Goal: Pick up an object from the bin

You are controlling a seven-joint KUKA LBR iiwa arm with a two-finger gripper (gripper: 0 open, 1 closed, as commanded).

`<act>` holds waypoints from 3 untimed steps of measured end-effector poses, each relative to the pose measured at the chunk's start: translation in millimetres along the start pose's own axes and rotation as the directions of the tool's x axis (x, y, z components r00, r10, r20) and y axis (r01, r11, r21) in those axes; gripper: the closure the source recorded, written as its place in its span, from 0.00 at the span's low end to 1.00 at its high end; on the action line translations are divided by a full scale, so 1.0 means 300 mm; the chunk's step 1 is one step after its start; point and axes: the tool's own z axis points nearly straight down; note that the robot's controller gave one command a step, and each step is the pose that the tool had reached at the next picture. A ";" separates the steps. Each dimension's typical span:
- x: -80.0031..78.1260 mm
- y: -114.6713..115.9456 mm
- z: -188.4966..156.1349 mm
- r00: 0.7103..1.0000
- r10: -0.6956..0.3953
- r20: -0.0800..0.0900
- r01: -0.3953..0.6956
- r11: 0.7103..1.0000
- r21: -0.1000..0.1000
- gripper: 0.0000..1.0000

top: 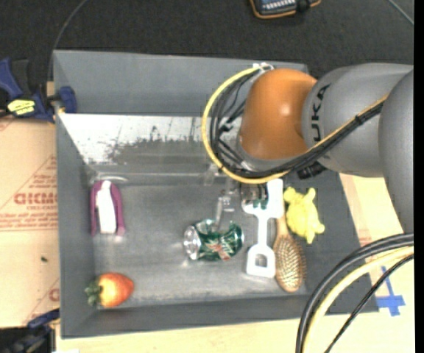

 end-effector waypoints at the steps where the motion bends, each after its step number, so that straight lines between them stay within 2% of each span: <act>1: 0.025 -0.001 0.193 0.993 0.114 -0.008 -0.114 0.993 0.007 0.00; 2: -0.047 -0.150 0.202 0.992 -0.126 0.012 0.126 0.992 0.002 1.00; 3: -0.046 -0.149 0.202 0.992 -0.124 0.011 0.124 0.992 0.001 1.00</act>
Offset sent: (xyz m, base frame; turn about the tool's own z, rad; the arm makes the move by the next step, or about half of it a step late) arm 0.0107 -0.0437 -0.0616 -0.1287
